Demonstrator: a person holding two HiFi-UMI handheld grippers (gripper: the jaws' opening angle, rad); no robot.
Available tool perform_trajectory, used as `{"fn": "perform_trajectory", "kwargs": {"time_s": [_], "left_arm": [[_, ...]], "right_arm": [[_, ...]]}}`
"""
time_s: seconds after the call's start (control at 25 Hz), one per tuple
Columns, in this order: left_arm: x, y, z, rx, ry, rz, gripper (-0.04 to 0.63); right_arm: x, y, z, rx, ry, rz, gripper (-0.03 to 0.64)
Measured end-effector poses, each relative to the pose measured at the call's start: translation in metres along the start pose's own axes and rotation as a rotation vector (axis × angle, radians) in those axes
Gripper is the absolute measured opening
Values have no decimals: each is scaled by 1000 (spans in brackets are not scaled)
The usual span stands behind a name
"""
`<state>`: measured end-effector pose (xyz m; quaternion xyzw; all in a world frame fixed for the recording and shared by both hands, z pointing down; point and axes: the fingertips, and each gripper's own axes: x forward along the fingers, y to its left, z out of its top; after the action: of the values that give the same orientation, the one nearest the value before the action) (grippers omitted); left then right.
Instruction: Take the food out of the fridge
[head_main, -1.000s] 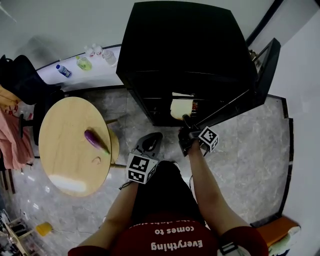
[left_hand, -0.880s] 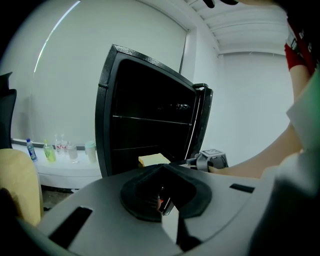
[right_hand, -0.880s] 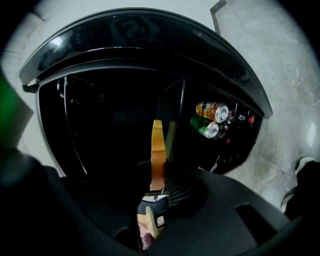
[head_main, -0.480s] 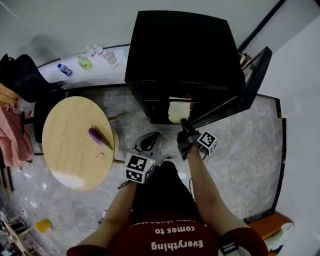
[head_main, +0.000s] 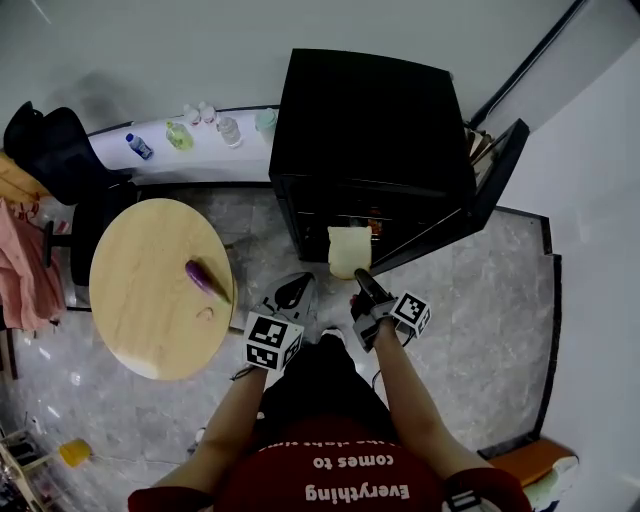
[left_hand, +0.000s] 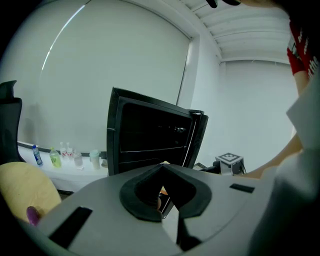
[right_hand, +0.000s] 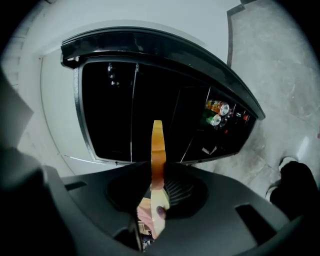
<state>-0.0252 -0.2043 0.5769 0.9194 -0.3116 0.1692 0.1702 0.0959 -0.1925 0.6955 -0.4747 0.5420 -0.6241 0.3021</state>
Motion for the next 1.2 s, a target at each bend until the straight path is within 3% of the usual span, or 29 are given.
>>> {"fn": "perform_trajectory", "kwargs": {"time_s": [0.44, 0.68, 0.88, 1.08, 1.2], "left_arm": [[-46, -2, 37, 52, -102, 10, 6], [-78, 5, 49, 47, -152, 53, 6], [-104, 4, 57, 54, -195, 89, 6], [-125, 6, 65, 48, -237, 132, 6], [-130, 5, 66, 44, -244, 145, 6]], "right_arm": [[-33, 78, -30, -45, 36, 163, 83], [-37, 110, -55, -12, 101, 253, 83], [-41, 144, -70, -1, 154, 384, 83], [-45, 182, -83, -67, 197, 509, 83], [-48, 198, -87, -164, 222, 551, 83]]}}
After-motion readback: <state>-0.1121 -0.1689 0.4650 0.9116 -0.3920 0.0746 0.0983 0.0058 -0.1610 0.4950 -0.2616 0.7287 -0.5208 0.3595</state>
